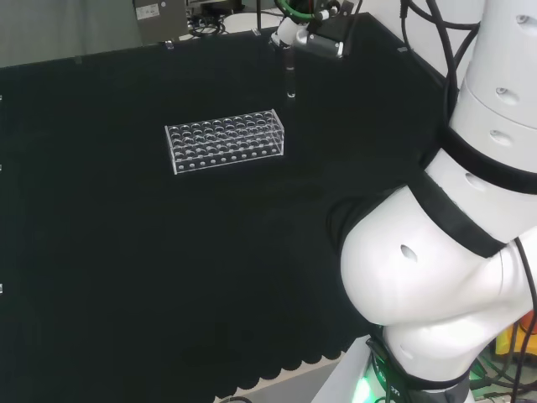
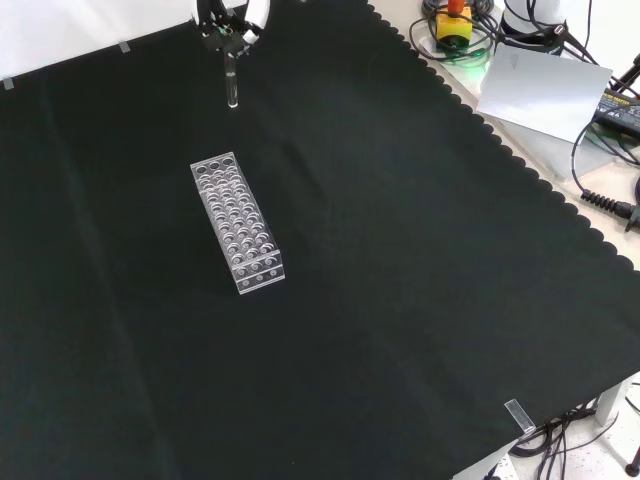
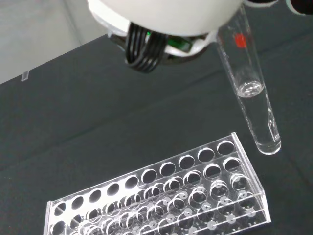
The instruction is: Put the test tube back in the rack.
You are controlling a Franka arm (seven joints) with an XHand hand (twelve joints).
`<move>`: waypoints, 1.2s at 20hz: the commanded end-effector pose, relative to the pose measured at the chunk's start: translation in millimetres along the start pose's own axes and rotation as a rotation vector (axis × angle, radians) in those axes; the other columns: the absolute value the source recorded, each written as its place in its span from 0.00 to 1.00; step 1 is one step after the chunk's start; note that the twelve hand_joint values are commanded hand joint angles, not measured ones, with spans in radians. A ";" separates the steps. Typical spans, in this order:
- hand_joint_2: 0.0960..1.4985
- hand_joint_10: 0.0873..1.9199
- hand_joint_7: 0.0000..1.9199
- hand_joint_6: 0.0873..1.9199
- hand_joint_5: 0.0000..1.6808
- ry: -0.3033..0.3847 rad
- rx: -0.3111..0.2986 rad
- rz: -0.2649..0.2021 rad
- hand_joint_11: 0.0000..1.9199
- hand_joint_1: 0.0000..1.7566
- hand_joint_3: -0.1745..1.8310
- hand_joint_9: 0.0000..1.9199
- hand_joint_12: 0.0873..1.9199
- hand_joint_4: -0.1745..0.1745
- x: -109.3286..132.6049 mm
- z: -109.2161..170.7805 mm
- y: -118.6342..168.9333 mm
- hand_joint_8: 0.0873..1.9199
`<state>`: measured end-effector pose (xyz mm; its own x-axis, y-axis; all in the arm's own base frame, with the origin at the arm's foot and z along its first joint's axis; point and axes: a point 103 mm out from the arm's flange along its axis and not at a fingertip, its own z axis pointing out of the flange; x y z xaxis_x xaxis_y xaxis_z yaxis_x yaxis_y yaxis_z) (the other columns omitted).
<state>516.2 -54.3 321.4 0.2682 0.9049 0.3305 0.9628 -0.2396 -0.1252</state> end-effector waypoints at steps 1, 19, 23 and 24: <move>0.38 0.10 0.93 0.21 0.82 0.028 0.024 -0.010 0.64 0.70 0.41 0.92 0.47 0.00 10.2 27.0 17.5 0.25; 0.38 0.10 0.93 0.21 0.82 0.032 0.056 0.011 0.64 0.70 0.41 0.91 0.47 0.00 9.5 52.0 37.8 0.25; 0.38 0.10 0.93 0.21 0.82 0.029 0.063 0.010 0.64 0.70 0.41 0.91 0.47 0.00 9.1 59.6 39.5 0.25; 0.38 0.10 0.93 0.21 0.82 0.021 0.067 0.012 0.64 0.70 0.41 0.91 0.47 0.00 10.2 60.9 39.7 0.25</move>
<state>553.5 -35.5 268.6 0.2806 0.8928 0.3525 0.9564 -0.2288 -0.1816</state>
